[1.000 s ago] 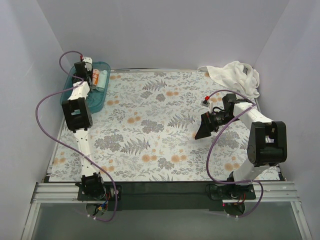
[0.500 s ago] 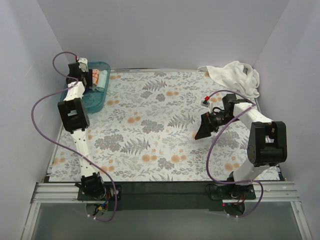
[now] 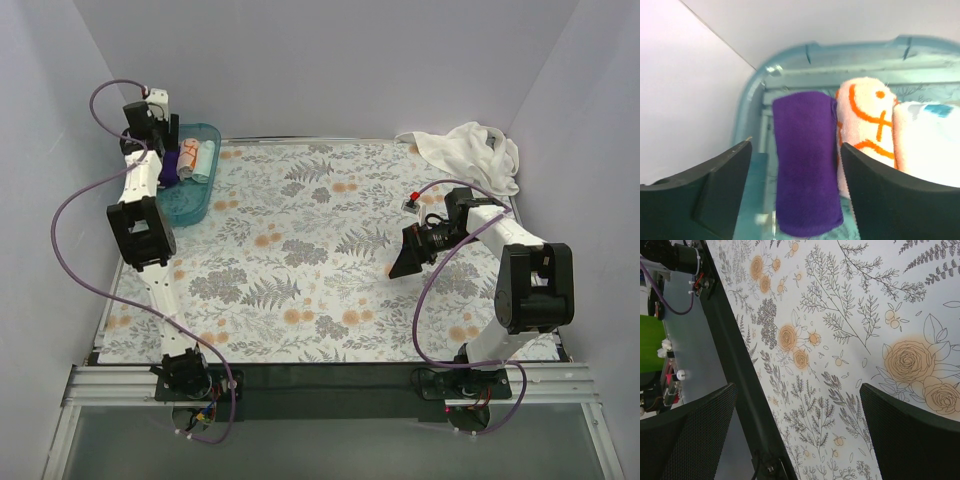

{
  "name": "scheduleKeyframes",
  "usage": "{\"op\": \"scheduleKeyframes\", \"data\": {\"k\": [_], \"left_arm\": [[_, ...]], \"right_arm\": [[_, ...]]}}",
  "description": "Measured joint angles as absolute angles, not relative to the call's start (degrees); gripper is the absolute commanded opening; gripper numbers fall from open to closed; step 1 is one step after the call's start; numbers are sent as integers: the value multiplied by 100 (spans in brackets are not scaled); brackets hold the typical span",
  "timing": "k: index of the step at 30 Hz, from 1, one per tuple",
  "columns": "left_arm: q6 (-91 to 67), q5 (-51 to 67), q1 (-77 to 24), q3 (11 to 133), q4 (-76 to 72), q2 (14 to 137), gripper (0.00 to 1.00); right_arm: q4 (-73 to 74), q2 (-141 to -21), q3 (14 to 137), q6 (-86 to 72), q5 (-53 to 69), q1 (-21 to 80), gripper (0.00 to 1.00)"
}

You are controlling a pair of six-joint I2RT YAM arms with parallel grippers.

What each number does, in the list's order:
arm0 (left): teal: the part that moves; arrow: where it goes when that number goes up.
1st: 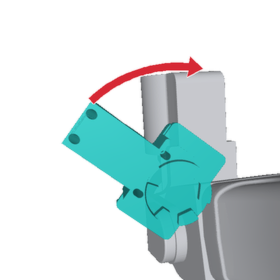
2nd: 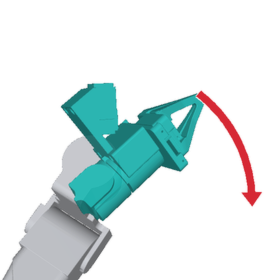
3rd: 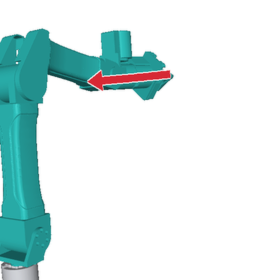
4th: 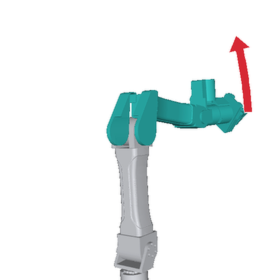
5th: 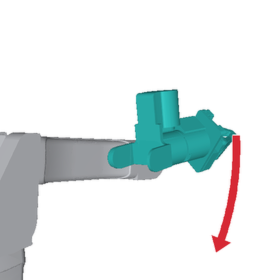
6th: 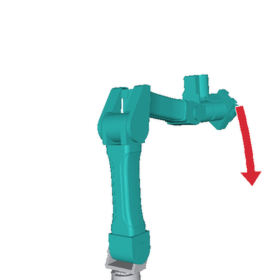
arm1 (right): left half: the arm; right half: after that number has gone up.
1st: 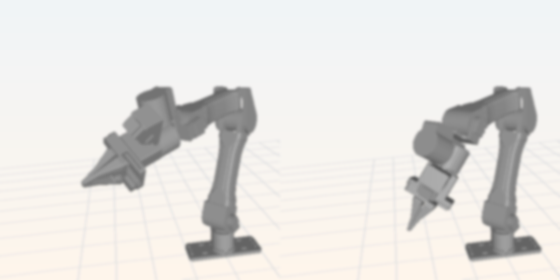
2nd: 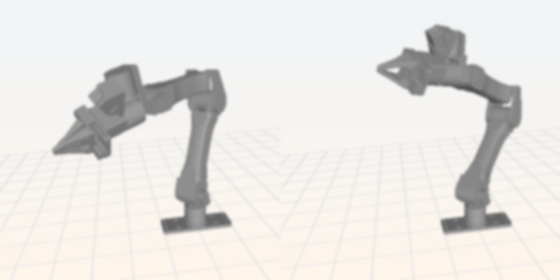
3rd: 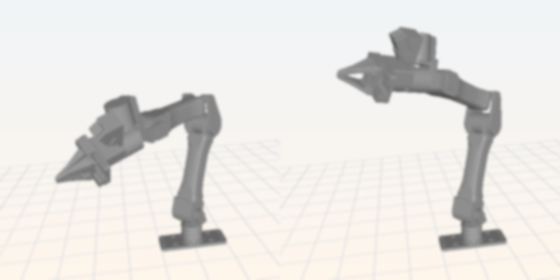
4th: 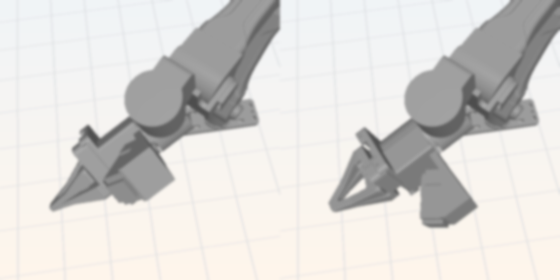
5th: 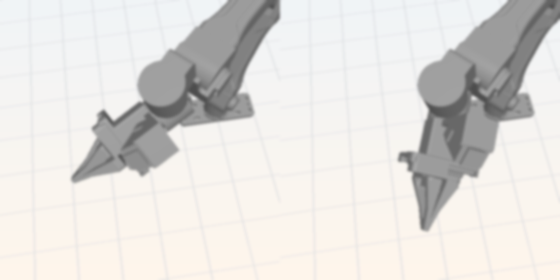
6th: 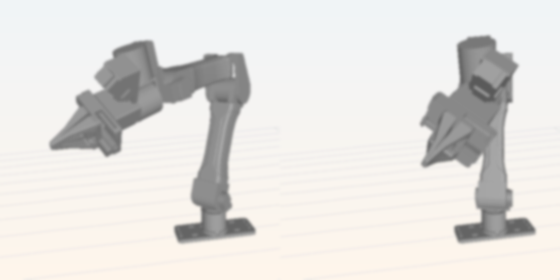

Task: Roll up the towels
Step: Place the rolled towel into the container

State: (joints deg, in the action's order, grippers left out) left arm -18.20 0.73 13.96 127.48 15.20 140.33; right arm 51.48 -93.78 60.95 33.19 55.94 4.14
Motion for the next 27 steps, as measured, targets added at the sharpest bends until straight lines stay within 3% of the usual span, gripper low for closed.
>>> {"op": "scheduleKeyframes", "data": {"k": [2,6,10,20,27], "left_arm": [[-1782,73,1391,12656,1535,13797,57],[-1710,71,1393,12049,1559,13111,31],[-1597,71,1424,11605,1691,12735,17],[-1490,-154,1566,11093,2257,12825,15],[-1435,-244,1597,11686,2353,13592,25]], "right_arm": [[5148,-9369,6095,3319,5612,414,98],[5148,-9321,6093,3319,5651,414,98],[5148,-9258,6093,3319,5677,414,99],[5148,-9220,6093,3319,5697,414,98],[5148,-9220,6090,3319,5695,414,98]]}}
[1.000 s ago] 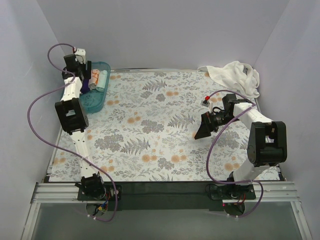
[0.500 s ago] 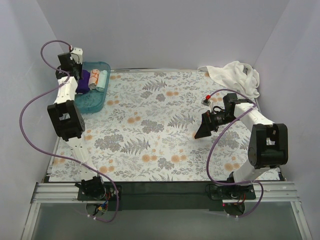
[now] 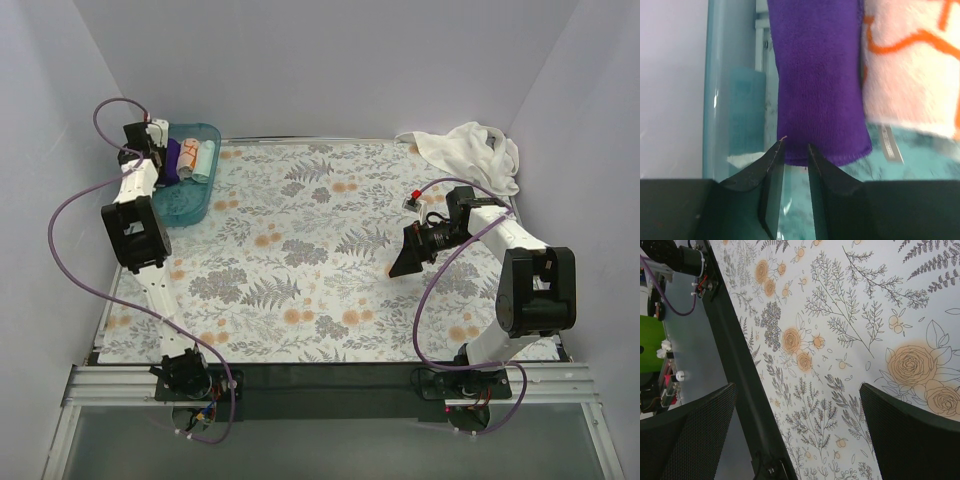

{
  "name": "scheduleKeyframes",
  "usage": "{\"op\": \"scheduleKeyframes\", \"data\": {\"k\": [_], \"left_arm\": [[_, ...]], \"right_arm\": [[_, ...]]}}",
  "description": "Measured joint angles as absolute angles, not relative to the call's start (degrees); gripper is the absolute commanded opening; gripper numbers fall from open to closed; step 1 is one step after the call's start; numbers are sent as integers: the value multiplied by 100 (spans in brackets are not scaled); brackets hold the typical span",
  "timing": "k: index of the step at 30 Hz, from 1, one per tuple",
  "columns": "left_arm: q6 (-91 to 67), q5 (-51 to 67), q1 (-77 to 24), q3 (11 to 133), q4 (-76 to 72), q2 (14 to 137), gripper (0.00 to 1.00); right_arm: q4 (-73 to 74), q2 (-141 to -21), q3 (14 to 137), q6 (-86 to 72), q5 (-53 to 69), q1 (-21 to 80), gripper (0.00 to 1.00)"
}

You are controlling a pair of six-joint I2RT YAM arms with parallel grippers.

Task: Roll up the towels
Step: Place the rolled towel into the container

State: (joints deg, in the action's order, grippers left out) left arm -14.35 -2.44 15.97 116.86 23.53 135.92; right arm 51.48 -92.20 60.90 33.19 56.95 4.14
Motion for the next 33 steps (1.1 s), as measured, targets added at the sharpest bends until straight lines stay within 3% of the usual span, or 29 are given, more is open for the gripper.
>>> {"op": "scheduleKeyframes", "data": {"k": [13,20,21,22,23,33], "left_arm": [[-1479,-204,1603,12414,2209,14147,36],[-1472,139,1616,12147,2217,13784,62],[-1468,242,1616,12086,2250,13653,74],[-1422,362,1616,12036,2272,13485,78],[-1376,478,1612,11987,2307,13288,98],[-1048,1522,1573,11327,2663,10562,98]], "right_arm": [[5148,-9220,6090,3319,5695,414,98],[5199,-9220,6340,3256,5522,379,98],[5225,-9220,6517,3210,5441,340,98],[5247,-9220,6751,3159,5360,287,98],[5245,-9220,7024,3111,5262,226,98],[4182,-9760,9944,2423,2626,-523,99]]}}
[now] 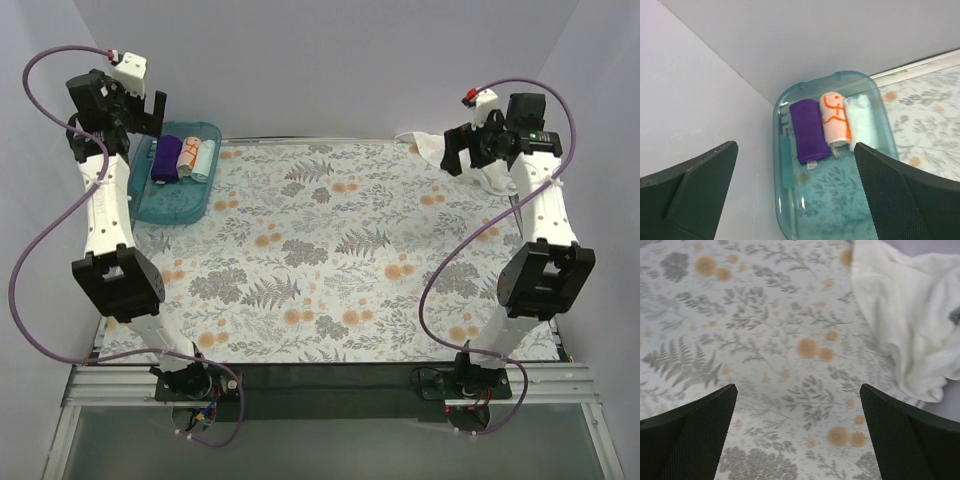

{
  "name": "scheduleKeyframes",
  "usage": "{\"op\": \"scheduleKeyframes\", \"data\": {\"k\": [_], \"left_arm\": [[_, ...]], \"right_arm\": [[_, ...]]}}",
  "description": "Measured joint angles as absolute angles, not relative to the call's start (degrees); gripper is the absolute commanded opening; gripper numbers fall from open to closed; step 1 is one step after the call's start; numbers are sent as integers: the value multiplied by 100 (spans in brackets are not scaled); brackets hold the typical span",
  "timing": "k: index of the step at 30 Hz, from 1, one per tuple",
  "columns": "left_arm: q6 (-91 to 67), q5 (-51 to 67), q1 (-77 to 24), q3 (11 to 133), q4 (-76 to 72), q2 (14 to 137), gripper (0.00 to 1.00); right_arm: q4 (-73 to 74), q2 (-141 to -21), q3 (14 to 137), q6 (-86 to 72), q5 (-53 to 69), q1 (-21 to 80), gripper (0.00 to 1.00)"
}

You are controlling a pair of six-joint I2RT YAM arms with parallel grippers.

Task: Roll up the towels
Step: Move the towel to the center of the board

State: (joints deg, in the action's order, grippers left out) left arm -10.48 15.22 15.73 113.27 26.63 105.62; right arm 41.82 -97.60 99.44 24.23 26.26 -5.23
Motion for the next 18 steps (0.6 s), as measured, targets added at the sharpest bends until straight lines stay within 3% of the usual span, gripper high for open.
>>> {"op": "scheduleKeyframes", "data": {"k": [6,11,18], "left_arm": [[-1028,1962,1546,9784,2818,9284,98],[-974,1953,1538,8744,3037,9091,98],[-915,1839,1538,8346,3433,9054,98]], "right_arm": [[3474,-11367,11316,2018,1240,-764,98],[3232,-12875,12422,1831,819,-816,98],[2976,-13900,12674,1883,674,-775,93]]}}
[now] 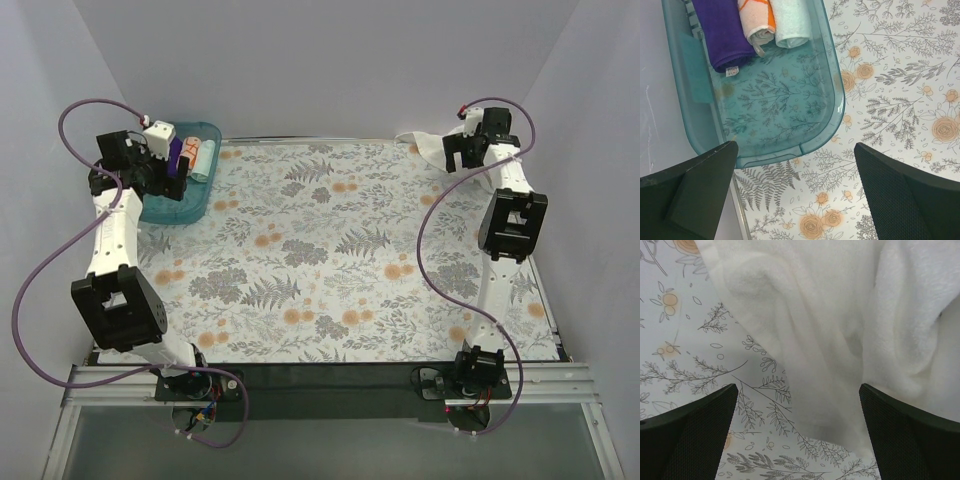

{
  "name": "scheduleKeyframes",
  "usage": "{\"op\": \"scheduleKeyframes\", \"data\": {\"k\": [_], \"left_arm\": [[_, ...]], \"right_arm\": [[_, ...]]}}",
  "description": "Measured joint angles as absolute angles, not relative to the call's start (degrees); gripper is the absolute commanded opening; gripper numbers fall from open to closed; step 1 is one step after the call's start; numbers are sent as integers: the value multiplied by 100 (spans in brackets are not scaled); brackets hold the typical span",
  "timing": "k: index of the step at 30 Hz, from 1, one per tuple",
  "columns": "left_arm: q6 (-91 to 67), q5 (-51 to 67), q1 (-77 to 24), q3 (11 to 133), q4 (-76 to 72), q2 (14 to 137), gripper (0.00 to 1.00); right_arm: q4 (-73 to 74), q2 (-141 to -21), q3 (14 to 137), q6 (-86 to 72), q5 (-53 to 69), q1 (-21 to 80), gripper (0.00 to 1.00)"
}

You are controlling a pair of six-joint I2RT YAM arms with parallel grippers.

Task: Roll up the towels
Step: Move the towel to the center of the board

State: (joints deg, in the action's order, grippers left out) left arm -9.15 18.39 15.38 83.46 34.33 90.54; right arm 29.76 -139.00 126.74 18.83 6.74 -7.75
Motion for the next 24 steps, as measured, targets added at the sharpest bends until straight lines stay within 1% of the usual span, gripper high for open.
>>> {"op": "scheduleKeyframes", "data": {"k": [1,2,4,5,6,7,10,12,15,17,19,21,24], "left_arm": [[-917,1837,1538,8346,3461,9024,98],[-919,1837,1538,8355,3489,8993,98],[-923,1835,1538,8425,3573,8947,98],[-926,1837,1538,8479,3597,8941,98],[-930,1837,1538,8534,3605,8941,98],[-939,1837,1538,8584,3610,8936,98],[-943,1841,1538,8689,3651,8921,98],[-941,1872,1538,8729,3701,8906,98],[-915,2053,1538,8742,3800,8855,98],[-871,2274,1540,8742,3907,8783,98],[-834,2488,1535,8742,4029,8680,98],[-797,2672,1535,8731,4154,8567,98],[-768,2932,1527,8565,4292,8346,98]], "right_arm": [[2965,-13983,12676,1916,635,-768,89],[2954,-14051,12676,1955,604,-755,75],[2928,-14167,12676,2062,506,-744,52],[2906,-14199,12676,2128,447,-740,25],[2877,-14230,12676,2206,397,-735,9],[2856,-14245,12674,2222,346,-727,2],[2816,-14230,12591,2287,325,-716,1],[2849,-14151,12414,2292,519,-703,1],[3063,-13640,11677,2248,991,-668,1],[3208,-12807,10621,2226,1313,-526,1],[3330,-11996,9863,2145,1568,-231,1],[3319,-11024,9089,1977,1907,336,1],[3153,-9839,8187,1551,2458,1476,1]]}}
